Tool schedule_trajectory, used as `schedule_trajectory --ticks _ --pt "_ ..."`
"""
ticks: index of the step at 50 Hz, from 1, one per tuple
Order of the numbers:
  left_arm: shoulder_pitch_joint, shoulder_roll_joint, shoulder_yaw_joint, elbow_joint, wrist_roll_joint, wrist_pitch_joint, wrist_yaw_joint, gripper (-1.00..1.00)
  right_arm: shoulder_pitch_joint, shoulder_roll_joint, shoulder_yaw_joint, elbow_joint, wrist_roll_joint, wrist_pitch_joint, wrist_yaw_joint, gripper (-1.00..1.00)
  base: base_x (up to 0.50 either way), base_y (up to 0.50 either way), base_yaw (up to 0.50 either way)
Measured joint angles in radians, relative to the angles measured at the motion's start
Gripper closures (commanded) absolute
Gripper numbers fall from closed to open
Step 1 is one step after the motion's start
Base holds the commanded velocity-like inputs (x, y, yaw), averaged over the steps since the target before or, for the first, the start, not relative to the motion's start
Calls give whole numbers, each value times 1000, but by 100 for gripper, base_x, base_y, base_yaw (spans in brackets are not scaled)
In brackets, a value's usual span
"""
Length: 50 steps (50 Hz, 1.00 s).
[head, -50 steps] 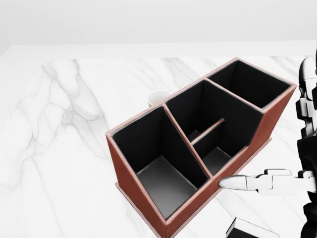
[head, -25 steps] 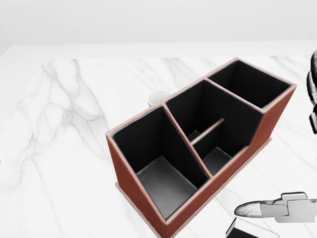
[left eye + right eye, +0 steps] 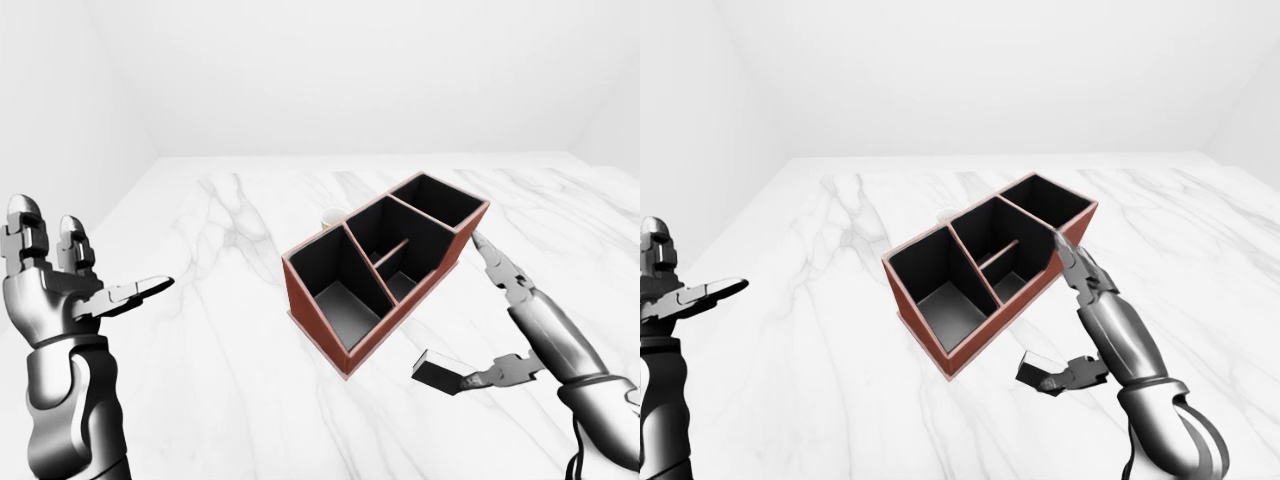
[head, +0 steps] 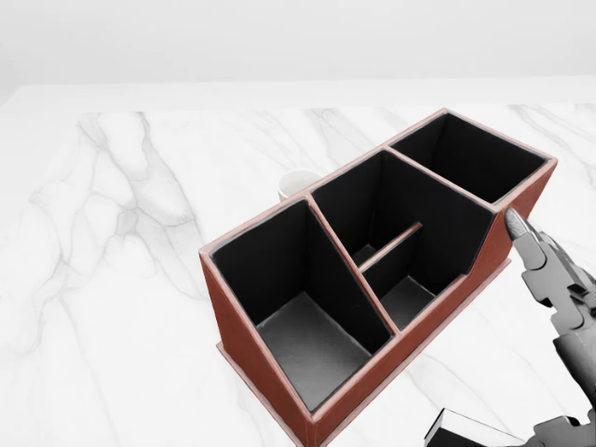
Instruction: Pick up the book and place it in the left compartment of the caddy.
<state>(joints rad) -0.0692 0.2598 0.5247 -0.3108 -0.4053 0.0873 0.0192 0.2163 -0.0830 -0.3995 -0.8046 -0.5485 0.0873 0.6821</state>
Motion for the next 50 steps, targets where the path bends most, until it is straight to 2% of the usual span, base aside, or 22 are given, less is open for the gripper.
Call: schedule_trajectory --ticks 8,18,29,50 --pt "-3 -2 0 -31 2 0 4 -100 -11 -10 -30 45 -62 0 16 -100 0 0 0" --pt "-8 -2 -1 -24 7 0 2 -100 -25 -24 -72 118 -70 0 16 -100 0 0 0" --pt "-15 3 -5 18 7 0 -6 -100 -38 -47 -101 228 -37 0 16 -100 0 0 0" --pt "-17 8 -11 65 5 -6 -13 -100 -61 -94 -96 458 50 0 -21 -100 0 0 0"
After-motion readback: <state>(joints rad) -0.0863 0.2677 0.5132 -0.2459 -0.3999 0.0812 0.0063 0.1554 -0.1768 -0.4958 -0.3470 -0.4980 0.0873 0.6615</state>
